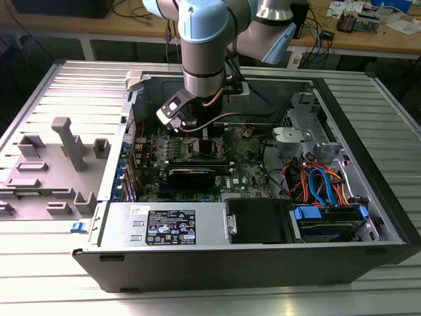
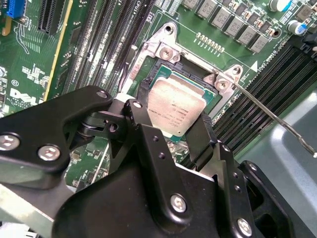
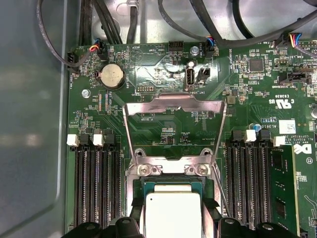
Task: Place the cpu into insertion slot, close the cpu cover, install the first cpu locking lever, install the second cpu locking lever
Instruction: 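Place the cpu into insertion slot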
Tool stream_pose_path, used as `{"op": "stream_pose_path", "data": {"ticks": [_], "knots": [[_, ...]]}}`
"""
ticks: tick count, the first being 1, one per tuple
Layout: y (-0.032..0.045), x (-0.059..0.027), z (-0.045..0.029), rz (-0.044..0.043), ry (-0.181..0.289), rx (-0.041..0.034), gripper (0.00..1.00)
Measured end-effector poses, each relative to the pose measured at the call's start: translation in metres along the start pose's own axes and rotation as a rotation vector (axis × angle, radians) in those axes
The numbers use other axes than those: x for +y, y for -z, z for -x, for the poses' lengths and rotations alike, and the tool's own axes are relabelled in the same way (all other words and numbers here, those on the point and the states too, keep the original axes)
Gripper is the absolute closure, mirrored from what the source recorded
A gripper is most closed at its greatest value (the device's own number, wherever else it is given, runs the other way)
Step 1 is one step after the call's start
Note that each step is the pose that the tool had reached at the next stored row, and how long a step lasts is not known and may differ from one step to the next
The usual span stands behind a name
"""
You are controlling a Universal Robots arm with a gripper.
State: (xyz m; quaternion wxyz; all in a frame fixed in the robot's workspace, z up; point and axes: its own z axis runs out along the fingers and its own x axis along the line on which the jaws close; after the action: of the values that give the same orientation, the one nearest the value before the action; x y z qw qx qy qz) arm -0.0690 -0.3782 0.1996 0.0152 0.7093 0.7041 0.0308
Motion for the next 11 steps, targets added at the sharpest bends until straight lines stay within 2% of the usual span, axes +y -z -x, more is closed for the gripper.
{"op": "stream_pose_path", "data": {"ticks": [4, 7, 11], "knots": [[0.0003, 0.0001, -0.0002, 0.0004, 0.0, 0.0007, 0.46], [0.0005, 0.0, 0.0, 0.0001, -0.003, -0.0024, 0.46], [-0.0002, 0.0, 0.0, 0.0001, -0.005, -0.0028, 0.46]]}}
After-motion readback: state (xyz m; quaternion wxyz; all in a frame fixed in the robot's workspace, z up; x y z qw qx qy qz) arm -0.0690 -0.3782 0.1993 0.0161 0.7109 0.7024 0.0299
